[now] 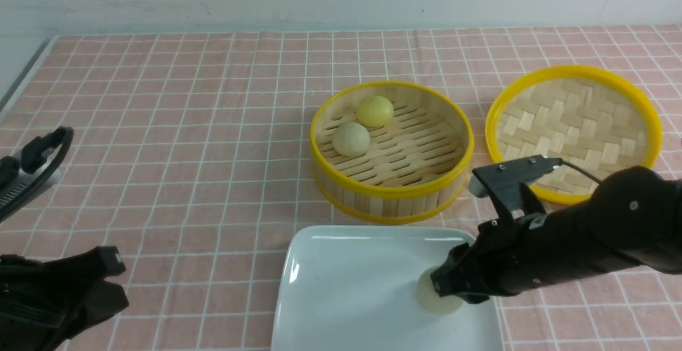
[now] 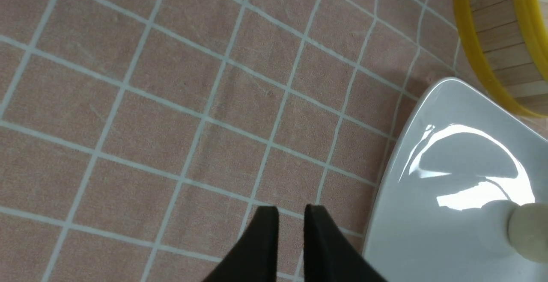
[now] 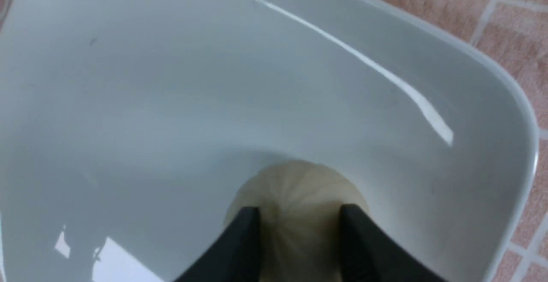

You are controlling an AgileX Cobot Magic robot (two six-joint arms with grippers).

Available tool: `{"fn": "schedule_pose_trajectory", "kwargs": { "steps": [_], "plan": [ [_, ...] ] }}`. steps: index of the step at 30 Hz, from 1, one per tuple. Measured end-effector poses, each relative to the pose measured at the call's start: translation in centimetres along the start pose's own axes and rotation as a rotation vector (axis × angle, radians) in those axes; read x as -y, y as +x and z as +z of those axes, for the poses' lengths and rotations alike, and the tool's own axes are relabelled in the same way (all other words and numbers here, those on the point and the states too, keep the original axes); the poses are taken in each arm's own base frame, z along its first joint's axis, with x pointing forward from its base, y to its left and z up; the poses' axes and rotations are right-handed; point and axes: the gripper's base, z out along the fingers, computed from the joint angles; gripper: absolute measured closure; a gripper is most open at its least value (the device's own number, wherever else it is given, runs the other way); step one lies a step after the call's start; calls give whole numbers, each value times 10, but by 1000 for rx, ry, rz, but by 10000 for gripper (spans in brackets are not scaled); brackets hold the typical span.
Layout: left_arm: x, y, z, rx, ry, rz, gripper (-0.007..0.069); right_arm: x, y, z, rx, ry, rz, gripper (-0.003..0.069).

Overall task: Put the steamed buns into the plate on the pink tablecloth.
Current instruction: 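Move the steamed bun from the bamboo steamer onto the white plate with the right gripper, then reach into the bamboo steamer and grasp a bun with the left gripper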

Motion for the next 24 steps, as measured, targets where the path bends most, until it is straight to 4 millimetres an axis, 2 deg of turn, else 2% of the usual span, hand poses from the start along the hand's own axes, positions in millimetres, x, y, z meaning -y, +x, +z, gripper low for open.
{"fn": "schedule_pose_trajectory", "kwargs": {
  "steps": [1, 2, 3, 6, 7, 8, 9, 10, 11, 12, 14, 15, 16, 18, 20, 22, 23, 24],
  "plan": [
    [1, -1, -1, 4, 3, 2, 480, 0, -2, -2, 3, -6, 0, 281],
    [1, -2, -1, 4, 3, 2, 477, 0, -2, -3, 0, -10, 0, 272],
    [4, -4, -3, 14, 9, 6, 456, -2, -8, -12, -6, -35, -12, 217],
    [6, -8, -6, 26, 13, 30, 434, 0, -20, -34, 13, -62, -35, 207],
    [9, -12, -8, 29, 16, 58, 426, 4, -29, -59, 27, -75, -54, 253],
    [11, -14, -9, 29, 18, 80, 424, 6, -33, -73, 38, -77, -60, 302],
    [11, -15, -9, 28, 18, 83, 424, 7, -33, -76, 27, -80, -64, 314],
    [17, -20, -12, 15, 29, 116, 424, 13, -36, -108, 46, -66, -71, 433],
    [19, -22, -13, 7, 34, 123, 425, 17, -34, -119, 36, -54, -72, 477],
    [25, -27, -16, -6, 46, 132, 433, 19, -29, -139, 32, -36, -85, 566],
    [34, -37, -21, -19, 60, 145, 460, 25, -17, -168, 20, 9, -83, 650],
    [36, -40, -23, -18, 66, 150, 468, 24, -15, -174, 27, 15, -87, 659],
    [43, -51, -23, -38, 71, 170, 508, 27, -2, -196, 9, 61, -87, 671],
    [53, -63, -21, -63, 84, 203, 565, 24, 13, -215, 32, 98, -83, 673],
    [64, -71, -14, -101, 107, 242, 605, 21, 27, -225, 72, 120, -67, 673],
    [82, -74, 3, -164, 156, 286, 622, 17, 43, -229, 107, 133, -61, 673],
    [83, -74, 5, -171, 161, 290, 622, 17, 44, -229, 111, 134, -62, 673],
    [97, -75, 19, -208, 190, 319, 623, 16, 54, -229, 125, 140, -62, 673]
  ]
}}
